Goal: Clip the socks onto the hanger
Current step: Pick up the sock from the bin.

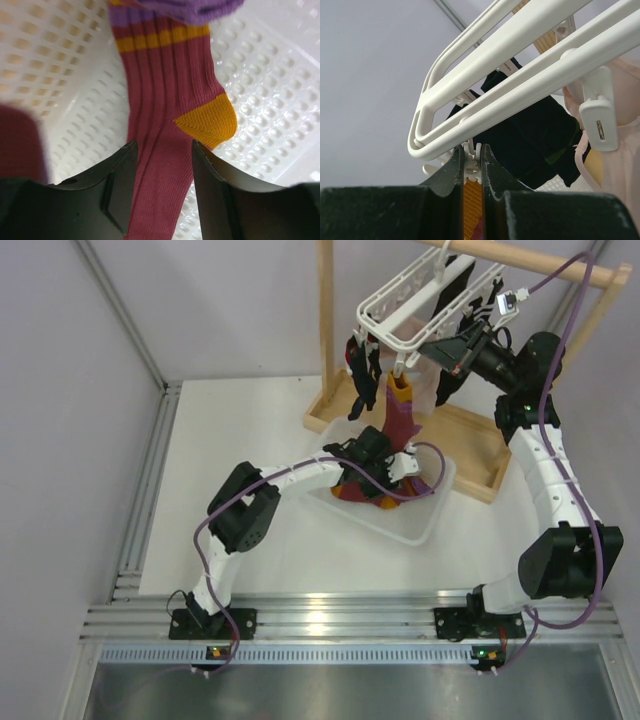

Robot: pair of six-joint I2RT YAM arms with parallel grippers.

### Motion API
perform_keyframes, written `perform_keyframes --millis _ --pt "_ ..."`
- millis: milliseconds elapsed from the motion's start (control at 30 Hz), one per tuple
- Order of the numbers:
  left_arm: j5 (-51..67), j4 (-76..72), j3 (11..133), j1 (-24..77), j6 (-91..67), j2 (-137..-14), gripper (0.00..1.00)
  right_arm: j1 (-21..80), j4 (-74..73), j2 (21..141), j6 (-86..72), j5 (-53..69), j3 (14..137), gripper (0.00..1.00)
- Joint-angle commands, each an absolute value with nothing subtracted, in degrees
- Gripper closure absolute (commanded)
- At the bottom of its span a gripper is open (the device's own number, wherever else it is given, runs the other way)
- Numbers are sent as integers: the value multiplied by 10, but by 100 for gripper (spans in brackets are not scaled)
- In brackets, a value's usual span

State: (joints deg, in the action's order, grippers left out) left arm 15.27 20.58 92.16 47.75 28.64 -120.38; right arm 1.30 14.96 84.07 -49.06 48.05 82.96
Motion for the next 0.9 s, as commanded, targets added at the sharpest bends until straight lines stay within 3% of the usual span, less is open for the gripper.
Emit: perform_keyframes --millis 0,100,167,200,233,367,867 --pt "142 273 968 478 346 -1233 48 9 160 846 -483 484 852 100" --pt "125 306 984 477 371 -1258 50 7 158 846 -483 484 853 100" --pt "120 327 991 478 383 -1271 58 6 158 845 -483 484 851 100" --pt "119 335 999 478 386 -1274 64 5 157 844 -482 484 851 100" --pt "120 344 1004 476 389 -1279 77 5 157 844 -481 484 849 100" --pt "126 378 1017 474 406 -1265 100 4 157 844 -481 484 850 100" --pt "67 532 1005 447 524 -1124 100 5 169 840 -489 489 844 100"
